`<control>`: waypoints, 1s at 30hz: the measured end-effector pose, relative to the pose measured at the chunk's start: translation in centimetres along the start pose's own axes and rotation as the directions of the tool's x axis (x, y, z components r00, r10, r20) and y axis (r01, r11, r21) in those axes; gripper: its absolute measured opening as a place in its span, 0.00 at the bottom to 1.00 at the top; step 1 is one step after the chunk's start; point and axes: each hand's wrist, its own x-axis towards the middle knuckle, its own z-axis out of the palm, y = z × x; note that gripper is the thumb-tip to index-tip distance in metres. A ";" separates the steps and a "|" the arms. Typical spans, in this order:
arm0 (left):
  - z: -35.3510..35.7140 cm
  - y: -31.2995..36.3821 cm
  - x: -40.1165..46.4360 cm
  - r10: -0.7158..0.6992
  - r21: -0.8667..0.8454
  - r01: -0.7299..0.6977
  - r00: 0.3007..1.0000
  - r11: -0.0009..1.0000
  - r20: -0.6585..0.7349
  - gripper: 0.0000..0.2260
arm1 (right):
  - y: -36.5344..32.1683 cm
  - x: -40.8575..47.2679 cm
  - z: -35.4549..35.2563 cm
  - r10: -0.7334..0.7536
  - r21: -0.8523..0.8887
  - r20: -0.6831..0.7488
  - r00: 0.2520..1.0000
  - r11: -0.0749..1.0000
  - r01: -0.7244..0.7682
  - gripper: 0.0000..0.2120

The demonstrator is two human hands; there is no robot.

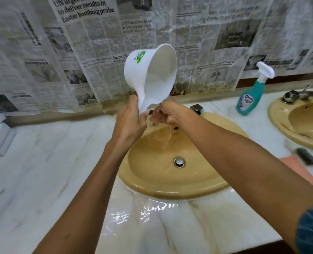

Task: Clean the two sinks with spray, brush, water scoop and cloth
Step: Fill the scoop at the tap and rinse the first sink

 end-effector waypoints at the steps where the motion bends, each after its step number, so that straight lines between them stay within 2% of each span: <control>1: 0.6 0.6 0.8 0.034 0.004 -0.034 0.999 0.999 0.015 0.09 | -0.5 0.5 -1.2 -0.002 -0.013 -0.040 0.999 1.000 0.001 0.10; 4: 2.3 2.5 2.5 0.114 0.030 -0.115 0.992 0.993 0.058 0.09 | -1.7 0.7 -5.2 -0.005 -0.035 -0.188 0.982 0.999 -0.002 0.10; 6: 3.7 3.4 3.1 0.170 0.018 -0.172 0.982 0.985 0.083 0.09 | -2.0 0.1 -7.9 -0.018 -0.036 -0.237 0.971 0.999 0.009 0.10; 8: 5.0 4.2 3.2 0.223 0.018 -0.226 0.970 0.974 0.100 0.11 | -1.7 -0.8 -10.4 -0.036 0.017 -0.278 0.960 0.999 0.043 0.14; 10: 6.4 5.0 2.9 0.266 0.022 -0.271 0.956 0.962 0.124 0.13 | -1.1 -1.8 -12.7 -0.047 0.092 -0.278 0.960 0.993 0.075 0.17; 12: 7.7 5.8 2.4 0.298 0.032 -0.306 0.942 0.951 0.152 0.14 | -0.3 -2.8 -14.5 -0.049 0.085 -0.249 0.967 0.994 0.072 0.20; 15: 9.5 6.3 1.5 0.362 0.070 -0.383 0.908 0.921 0.208 0.16 | 1.3 -3.8 -17.6 -0.048 0.075 -0.174 0.984 0.995 0.062 0.17; 17: 10.4 6.4 1.1 0.393 0.093 -0.423 0.889 0.901 0.232 0.15 | 2.1 -4.6 -19.7 -0.043 0.021 -0.151 0.988 0.999 0.046 0.16; 20: 11.8 6.5 0.4 0.411 0.064 -0.438 0.878 0.897 0.245 0.14 | 2.7 -6.4 -21.4 -0.062 -0.161 -0.090 0.994 0.986 0.047 0.12; 23: 13.2 7.1 0.0 0.350 -0.072 -0.343 0.906 0.937 0.238 0.14 | 2.6 -7.4 -22.6 -0.068 -0.173 -0.108 0.992 0.984 0.048 0.12; 26: 14.8 8.3 -0.1 0.155 -0.322 -0.052 0.941 0.945 0.301 0.15 | 2.2 -8.1 -23.5 -0.094 -0.036 -0.077 0.993 0.995 0.092 0.10; 28: 15.9 9.1 -0.2 -0.005 -0.402 0.193 0.906 0.895 0.423 0.13 | 2.0 -8.3 -24.5 -0.112 0.012 -0.047 0.993 0.994 0.113 0.11; 30: 17.2 10.1 -0.3 -0.081 -0.439 0.339 0.858 0.832 0.508 0.11 | 2.0 -8.2 -25.8 -0.096 -0.034 -0.086 0.992 0.995 0.093 0.16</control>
